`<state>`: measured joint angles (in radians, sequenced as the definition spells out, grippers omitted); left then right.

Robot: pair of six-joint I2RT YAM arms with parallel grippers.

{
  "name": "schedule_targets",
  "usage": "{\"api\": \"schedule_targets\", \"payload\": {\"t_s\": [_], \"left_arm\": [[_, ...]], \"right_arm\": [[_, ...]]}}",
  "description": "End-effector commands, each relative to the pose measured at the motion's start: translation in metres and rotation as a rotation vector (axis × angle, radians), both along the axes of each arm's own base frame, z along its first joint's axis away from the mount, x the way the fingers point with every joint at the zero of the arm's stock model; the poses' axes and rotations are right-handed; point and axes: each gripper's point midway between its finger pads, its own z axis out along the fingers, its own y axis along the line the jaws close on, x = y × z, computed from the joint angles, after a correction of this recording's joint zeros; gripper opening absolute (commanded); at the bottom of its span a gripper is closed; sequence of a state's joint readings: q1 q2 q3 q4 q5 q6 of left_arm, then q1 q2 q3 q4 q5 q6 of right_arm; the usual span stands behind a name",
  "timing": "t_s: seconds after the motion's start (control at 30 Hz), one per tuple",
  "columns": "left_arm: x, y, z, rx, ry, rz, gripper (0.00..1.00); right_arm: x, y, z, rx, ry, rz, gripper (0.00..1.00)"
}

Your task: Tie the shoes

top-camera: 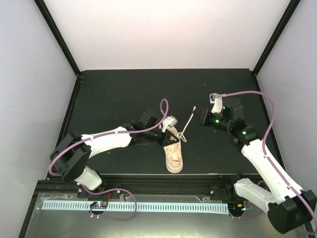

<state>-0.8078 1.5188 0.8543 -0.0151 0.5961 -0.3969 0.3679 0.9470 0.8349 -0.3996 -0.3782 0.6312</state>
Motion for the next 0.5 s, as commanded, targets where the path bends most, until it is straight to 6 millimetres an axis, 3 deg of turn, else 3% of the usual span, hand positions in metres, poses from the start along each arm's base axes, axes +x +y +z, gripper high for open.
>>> {"api": "schedule_targets", "payload": {"t_s": [0.0,0.27,0.47], "left_arm": [[0.004,-0.010,0.020,-0.064,-0.030,-0.069,0.05],[0.012,-0.013,0.011,-0.069,0.014,-0.069,0.07],[0.028,-0.010,0.012,-0.054,-0.011,0.001,0.15]], "right_arm": [[0.008,0.023,0.026,0.043,-0.067,0.083,0.02],[0.016,0.035,0.028,0.050,-0.075,0.127,0.02],[0.012,0.037,0.025,0.052,-0.068,0.147,0.02]]}}
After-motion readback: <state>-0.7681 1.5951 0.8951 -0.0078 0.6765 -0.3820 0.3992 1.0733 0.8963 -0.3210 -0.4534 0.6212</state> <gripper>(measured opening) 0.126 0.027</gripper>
